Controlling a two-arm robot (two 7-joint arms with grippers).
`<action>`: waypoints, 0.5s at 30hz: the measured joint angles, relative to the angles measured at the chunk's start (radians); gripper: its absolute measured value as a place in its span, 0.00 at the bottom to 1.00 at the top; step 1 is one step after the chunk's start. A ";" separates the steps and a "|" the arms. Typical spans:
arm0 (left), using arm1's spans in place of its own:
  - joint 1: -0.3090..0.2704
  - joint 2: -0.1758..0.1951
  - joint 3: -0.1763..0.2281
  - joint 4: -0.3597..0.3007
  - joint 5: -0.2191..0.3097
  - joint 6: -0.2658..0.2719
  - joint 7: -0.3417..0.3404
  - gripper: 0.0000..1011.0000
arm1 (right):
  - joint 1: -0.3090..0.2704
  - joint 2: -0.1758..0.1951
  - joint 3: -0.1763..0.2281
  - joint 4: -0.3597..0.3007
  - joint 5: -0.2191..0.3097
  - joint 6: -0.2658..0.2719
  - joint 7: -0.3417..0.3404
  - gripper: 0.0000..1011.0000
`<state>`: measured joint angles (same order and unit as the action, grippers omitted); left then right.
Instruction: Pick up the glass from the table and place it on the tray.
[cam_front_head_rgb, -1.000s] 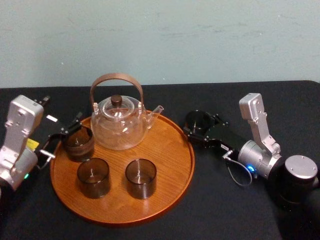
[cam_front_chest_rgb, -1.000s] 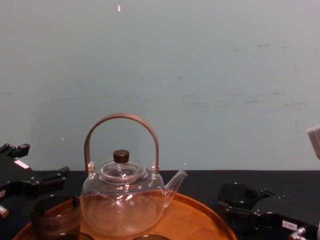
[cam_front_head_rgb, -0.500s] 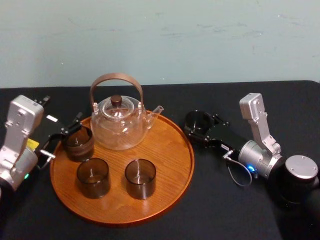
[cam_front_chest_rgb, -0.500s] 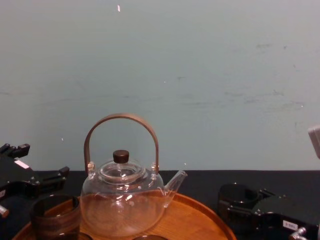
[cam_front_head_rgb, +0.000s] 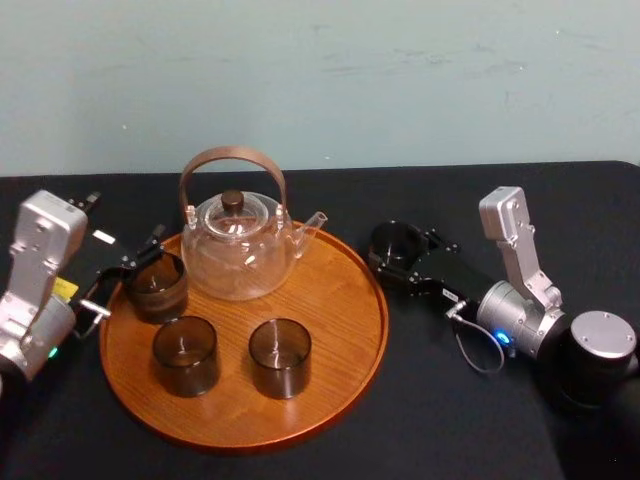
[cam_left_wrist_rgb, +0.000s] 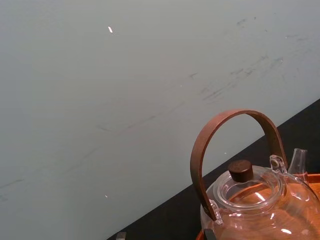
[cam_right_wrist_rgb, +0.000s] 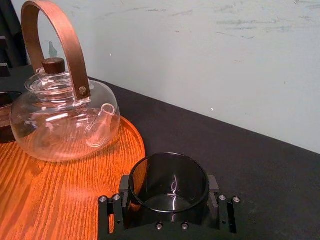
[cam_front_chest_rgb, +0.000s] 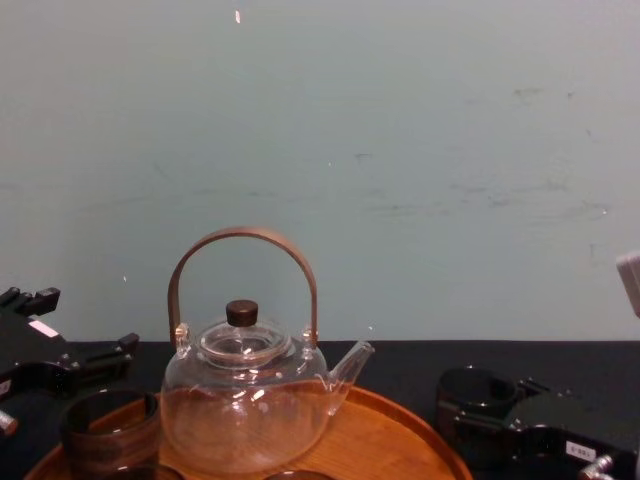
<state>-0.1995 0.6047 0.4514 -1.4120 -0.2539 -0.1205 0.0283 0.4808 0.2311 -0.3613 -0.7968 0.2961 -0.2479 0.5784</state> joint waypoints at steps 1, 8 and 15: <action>0.000 0.000 0.000 0.000 0.000 0.000 0.000 0.99 | -0.001 0.000 0.001 -0.001 0.000 -0.001 0.001 0.89; 0.000 0.000 0.000 0.000 0.000 0.000 0.000 0.99 | -0.027 0.016 0.006 -0.063 0.003 0.002 0.009 0.89; 0.000 0.000 0.000 0.000 0.000 0.000 0.000 0.99 | -0.074 0.042 0.007 -0.183 0.014 0.019 0.007 0.89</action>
<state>-0.1995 0.6047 0.4514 -1.4119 -0.2539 -0.1205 0.0283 0.4068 0.2729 -0.3546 -0.9798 0.3101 -0.2294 0.5855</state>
